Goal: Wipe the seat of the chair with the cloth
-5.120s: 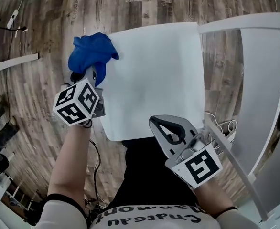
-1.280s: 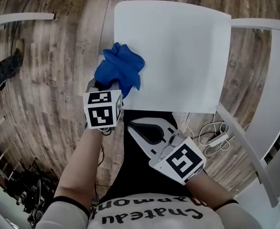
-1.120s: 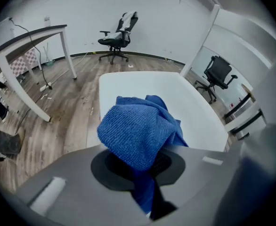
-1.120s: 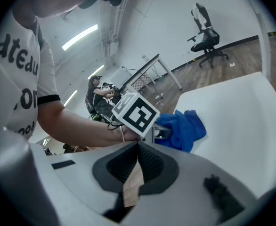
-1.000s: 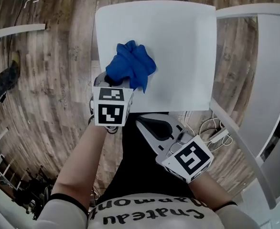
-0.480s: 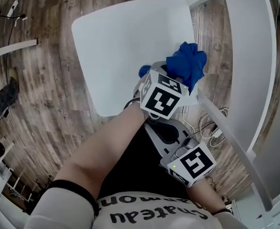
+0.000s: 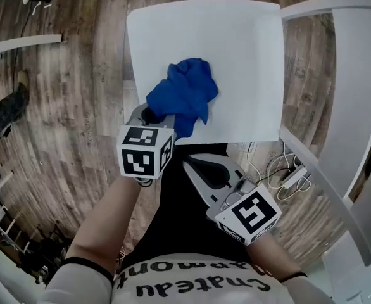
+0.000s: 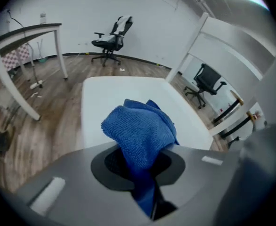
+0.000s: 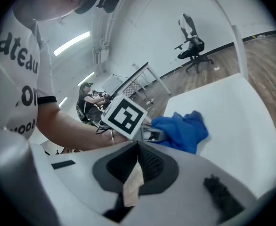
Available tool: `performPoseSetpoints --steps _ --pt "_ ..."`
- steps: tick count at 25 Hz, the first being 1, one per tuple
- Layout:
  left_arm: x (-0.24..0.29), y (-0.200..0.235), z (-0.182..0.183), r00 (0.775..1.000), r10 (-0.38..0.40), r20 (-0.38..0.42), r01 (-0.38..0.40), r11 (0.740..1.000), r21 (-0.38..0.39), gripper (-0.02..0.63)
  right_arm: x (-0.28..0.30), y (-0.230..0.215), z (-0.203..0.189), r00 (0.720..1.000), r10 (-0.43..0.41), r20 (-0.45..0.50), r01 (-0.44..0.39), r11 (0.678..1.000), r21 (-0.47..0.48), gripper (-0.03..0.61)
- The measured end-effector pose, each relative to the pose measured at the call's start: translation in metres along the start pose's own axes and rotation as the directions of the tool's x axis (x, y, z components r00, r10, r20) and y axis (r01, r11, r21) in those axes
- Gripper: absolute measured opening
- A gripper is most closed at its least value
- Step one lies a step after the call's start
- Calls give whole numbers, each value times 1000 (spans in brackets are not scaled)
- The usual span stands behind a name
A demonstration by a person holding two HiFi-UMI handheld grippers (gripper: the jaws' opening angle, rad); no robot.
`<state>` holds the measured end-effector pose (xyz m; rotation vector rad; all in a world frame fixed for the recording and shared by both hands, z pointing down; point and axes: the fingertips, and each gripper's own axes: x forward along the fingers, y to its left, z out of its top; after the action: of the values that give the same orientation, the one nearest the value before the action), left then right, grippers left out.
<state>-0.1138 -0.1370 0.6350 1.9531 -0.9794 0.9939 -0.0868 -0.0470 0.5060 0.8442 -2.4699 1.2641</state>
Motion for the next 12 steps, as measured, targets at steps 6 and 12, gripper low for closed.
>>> performPoseSetpoints --steps 6,12 --pt "-30 77 -64 980 158 -118 -161 987 -15 65 50 48 -1 989 131 -67 -136 988 -77 15" --pt "2 24 -40 997 24 -79 -18 997 75 66 43 42 -11 989 125 -77 -128 991 -36 14"
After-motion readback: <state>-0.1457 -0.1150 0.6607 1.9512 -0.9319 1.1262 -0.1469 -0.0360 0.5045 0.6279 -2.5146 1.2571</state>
